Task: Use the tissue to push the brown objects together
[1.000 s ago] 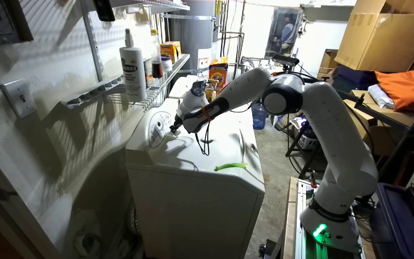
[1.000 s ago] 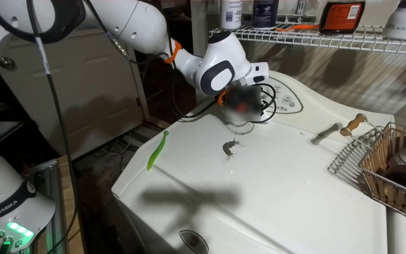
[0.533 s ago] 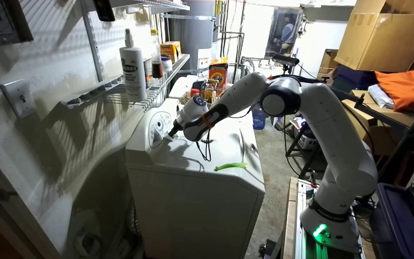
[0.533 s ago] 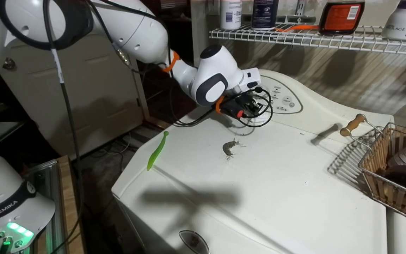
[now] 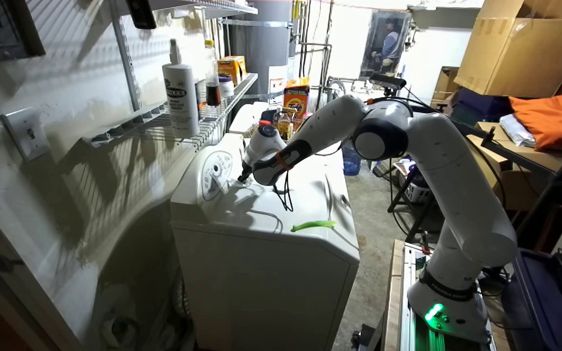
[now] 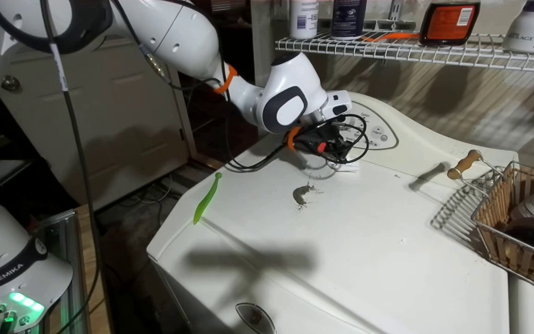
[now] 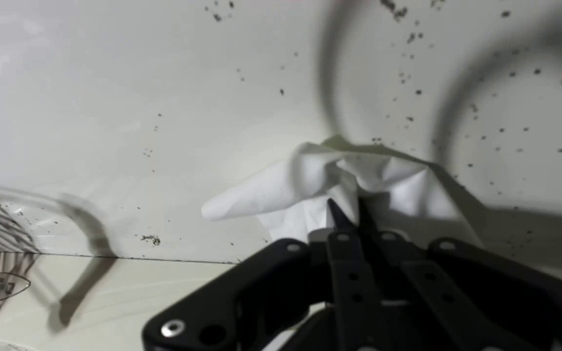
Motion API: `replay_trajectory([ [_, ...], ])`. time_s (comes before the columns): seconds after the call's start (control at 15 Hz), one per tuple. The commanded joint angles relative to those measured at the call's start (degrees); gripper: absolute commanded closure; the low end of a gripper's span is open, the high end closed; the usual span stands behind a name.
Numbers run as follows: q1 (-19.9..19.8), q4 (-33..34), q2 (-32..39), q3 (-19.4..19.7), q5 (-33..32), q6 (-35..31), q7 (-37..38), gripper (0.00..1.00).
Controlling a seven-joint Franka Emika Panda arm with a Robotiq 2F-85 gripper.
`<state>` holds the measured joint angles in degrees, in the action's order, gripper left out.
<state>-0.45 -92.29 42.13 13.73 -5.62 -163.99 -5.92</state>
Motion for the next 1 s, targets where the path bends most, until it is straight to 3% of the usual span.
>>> replay_trajectory([
  [0.0, -0.1, -0.9, -0.8, -0.4, -3.2, 9.7, 0.7, 0.99],
  [0.4, -1.8, -0.3, -2.7, -3.2, -4.3, 22.0, -1.5, 0.99],
  [0.93, -1.9, 0.0, -3.1, -2.7, -9.4, 33.7, -2.3, 0.99],
])
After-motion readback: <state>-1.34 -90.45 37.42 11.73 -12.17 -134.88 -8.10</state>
